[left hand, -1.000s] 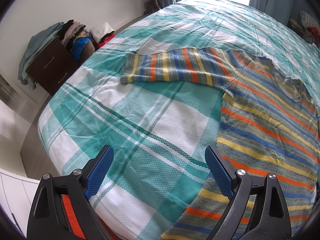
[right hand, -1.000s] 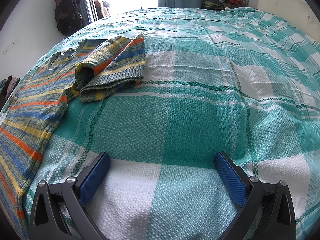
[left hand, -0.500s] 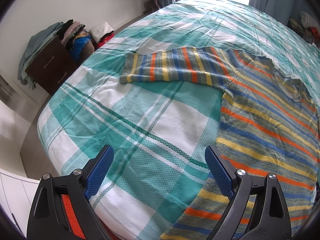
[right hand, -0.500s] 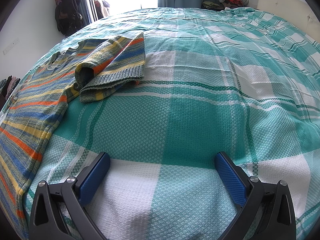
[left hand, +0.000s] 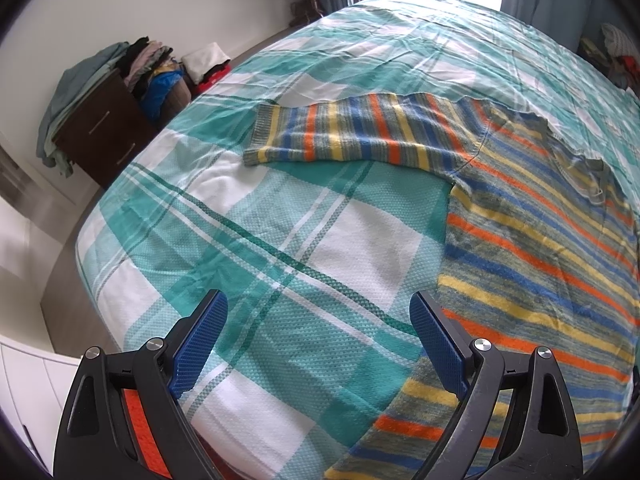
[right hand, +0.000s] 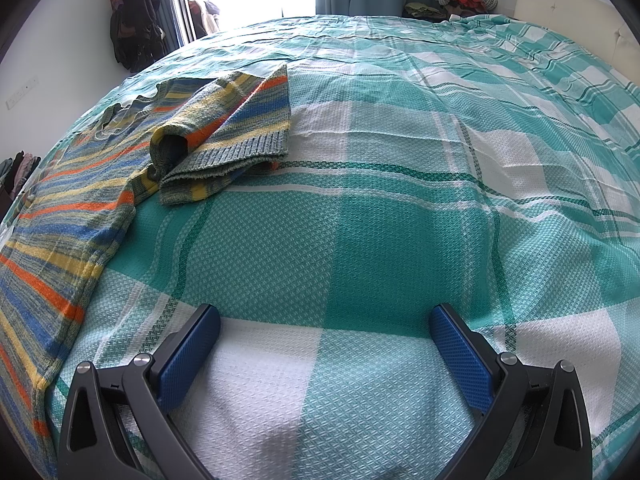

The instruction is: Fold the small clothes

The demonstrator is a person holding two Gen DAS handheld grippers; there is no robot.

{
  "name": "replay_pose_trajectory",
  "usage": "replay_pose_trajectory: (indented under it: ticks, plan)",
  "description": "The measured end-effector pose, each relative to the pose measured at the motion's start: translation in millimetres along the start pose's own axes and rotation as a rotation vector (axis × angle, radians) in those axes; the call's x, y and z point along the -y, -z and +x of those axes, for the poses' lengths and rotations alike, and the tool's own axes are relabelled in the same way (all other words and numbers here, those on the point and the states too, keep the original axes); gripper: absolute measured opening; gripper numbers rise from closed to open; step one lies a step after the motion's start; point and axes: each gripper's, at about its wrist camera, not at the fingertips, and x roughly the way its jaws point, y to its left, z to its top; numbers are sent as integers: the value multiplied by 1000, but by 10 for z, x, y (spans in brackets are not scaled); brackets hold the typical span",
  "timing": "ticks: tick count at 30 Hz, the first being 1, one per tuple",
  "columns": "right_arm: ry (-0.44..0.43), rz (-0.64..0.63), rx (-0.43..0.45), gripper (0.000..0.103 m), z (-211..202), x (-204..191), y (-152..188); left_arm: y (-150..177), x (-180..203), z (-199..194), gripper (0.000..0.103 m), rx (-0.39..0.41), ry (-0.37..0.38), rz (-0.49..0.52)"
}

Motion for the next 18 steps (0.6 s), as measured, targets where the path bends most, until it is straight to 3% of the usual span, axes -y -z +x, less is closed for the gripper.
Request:
replay_pose_trajectory:
  ticks: [18]
  plan:
    - [0, 0, 0, 103, 0, 1, -1, 25, 50, 49, 93, -20, -3, 15]
